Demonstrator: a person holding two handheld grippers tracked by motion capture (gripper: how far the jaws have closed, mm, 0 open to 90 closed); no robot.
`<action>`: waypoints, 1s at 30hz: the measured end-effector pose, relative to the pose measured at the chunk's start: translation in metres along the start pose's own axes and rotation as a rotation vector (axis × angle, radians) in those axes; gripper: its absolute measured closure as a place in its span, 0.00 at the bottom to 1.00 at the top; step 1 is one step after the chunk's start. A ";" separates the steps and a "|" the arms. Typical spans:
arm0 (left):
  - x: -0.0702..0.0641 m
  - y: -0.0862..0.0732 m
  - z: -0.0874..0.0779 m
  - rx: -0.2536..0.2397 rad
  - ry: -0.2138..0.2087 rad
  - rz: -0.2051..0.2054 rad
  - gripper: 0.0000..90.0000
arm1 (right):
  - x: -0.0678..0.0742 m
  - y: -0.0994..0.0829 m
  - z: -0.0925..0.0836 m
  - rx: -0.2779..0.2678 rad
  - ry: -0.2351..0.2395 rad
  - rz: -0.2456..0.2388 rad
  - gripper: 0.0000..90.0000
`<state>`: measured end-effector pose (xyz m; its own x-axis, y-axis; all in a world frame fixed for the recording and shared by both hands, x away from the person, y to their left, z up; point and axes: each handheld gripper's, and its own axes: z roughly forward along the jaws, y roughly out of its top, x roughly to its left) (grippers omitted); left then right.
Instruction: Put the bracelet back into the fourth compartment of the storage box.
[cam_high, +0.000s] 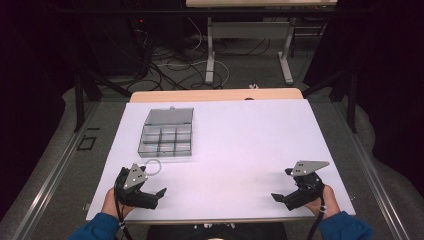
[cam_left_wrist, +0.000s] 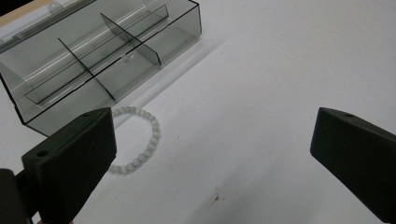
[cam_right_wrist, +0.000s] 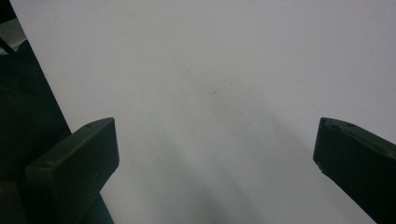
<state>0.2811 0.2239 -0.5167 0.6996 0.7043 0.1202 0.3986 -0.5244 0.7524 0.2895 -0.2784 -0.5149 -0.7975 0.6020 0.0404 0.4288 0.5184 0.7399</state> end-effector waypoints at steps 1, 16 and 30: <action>0.000 0.000 0.000 0.000 0.000 0.000 0.00 | 0.001 0.000 0.000 0.002 -0.004 0.003 0.00; 0.002 0.007 0.004 0.029 0.025 0.004 0.01 | 0.002 -0.001 0.001 0.017 -0.012 0.001 0.00; 0.007 0.018 0.018 0.052 0.047 -0.058 0.01 | 0.001 -0.001 0.002 0.025 -0.013 0.002 0.00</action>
<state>0.3038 0.2113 -0.5138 0.6462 0.7554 0.1086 0.4687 -0.5051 0.7247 0.2889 -0.2767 -0.5172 -0.7912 0.6107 0.0327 0.4406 0.5321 0.7230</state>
